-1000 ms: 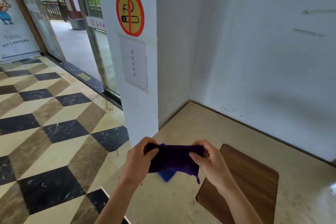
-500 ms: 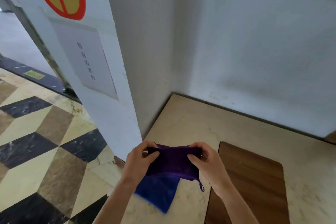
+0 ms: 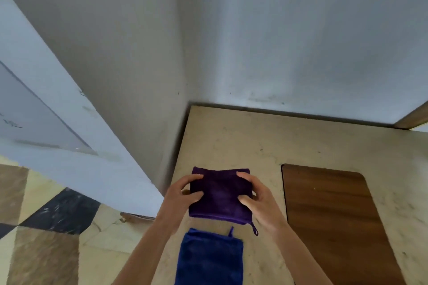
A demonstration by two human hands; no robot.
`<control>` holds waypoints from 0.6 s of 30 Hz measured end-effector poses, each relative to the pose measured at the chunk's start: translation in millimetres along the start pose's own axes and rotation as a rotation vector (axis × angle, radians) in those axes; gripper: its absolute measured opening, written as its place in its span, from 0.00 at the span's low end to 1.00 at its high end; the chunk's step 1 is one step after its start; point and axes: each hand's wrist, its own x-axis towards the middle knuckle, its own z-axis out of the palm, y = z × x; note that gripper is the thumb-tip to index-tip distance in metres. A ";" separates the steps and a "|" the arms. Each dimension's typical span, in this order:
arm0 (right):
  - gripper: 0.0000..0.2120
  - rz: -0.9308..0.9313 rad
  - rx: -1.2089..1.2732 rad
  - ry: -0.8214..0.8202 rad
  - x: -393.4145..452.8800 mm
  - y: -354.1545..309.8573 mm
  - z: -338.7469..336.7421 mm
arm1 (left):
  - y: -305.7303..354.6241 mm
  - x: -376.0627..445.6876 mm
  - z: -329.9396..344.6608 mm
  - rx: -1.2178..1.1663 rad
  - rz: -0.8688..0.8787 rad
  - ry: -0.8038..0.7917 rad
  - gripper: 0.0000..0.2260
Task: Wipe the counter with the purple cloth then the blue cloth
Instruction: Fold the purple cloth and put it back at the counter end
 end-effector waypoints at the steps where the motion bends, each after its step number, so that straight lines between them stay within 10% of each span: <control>1: 0.27 0.010 -0.003 0.001 10.5 3.8 2.0 | -1.6 13.1 -2.4 -0.017 -0.027 -0.024 0.21; 8: 0.33 0.096 -0.020 0.028 70.3 26.9 6.6 | -15.0 89.1 -8.6 0.202 -0.127 -0.165 0.33; 18: 0.32 0.016 -0.929 -0.026 71.4 67.5 -0.7 | -52.7 106.6 -22.1 1.291 0.034 -0.074 0.38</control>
